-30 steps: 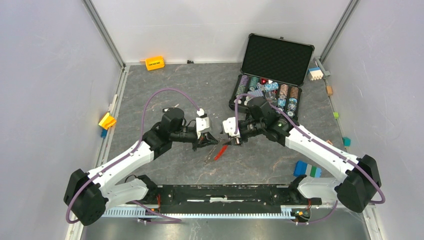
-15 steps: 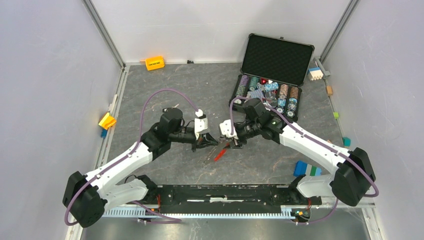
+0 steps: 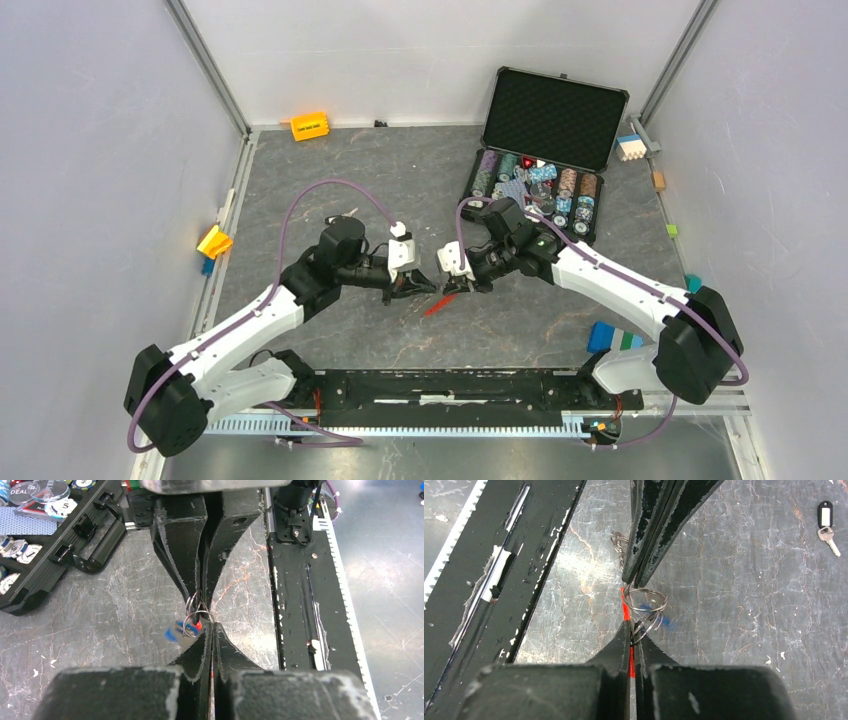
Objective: Put the keys on the keyring
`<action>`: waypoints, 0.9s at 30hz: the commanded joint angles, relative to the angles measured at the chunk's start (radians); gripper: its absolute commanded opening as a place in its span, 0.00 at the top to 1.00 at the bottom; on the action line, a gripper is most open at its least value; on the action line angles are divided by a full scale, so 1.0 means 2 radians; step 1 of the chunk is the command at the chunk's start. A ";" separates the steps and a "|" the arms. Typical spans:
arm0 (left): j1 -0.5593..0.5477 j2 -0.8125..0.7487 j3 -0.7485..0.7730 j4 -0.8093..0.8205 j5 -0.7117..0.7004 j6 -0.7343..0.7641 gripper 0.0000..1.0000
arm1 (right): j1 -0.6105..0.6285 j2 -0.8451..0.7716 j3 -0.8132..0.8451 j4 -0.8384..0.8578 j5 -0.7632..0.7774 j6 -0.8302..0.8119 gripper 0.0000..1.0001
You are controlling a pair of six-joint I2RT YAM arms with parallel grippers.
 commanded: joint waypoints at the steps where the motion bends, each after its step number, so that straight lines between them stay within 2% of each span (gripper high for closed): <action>1: 0.001 -0.015 0.018 -0.015 0.013 0.064 0.98 | -0.002 -0.011 0.014 -0.002 -0.018 -0.007 1.00; 4: 0.001 -0.020 0.013 -0.029 0.014 0.100 0.98 | -0.004 -0.015 0.010 -0.003 -0.022 -0.013 1.00; 11: 0.001 -0.021 0.002 -0.045 0.010 0.160 0.86 | -0.008 -0.016 0.013 -0.018 -0.036 -0.027 1.00; 17: 0.001 -0.015 0.001 -0.043 -0.006 0.176 0.80 | -0.011 -0.017 0.012 -0.020 -0.040 -0.029 1.00; 27: 0.001 0.001 -0.003 -0.029 0.012 0.175 0.74 | -0.014 -0.021 0.010 -0.020 -0.040 -0.029 1.00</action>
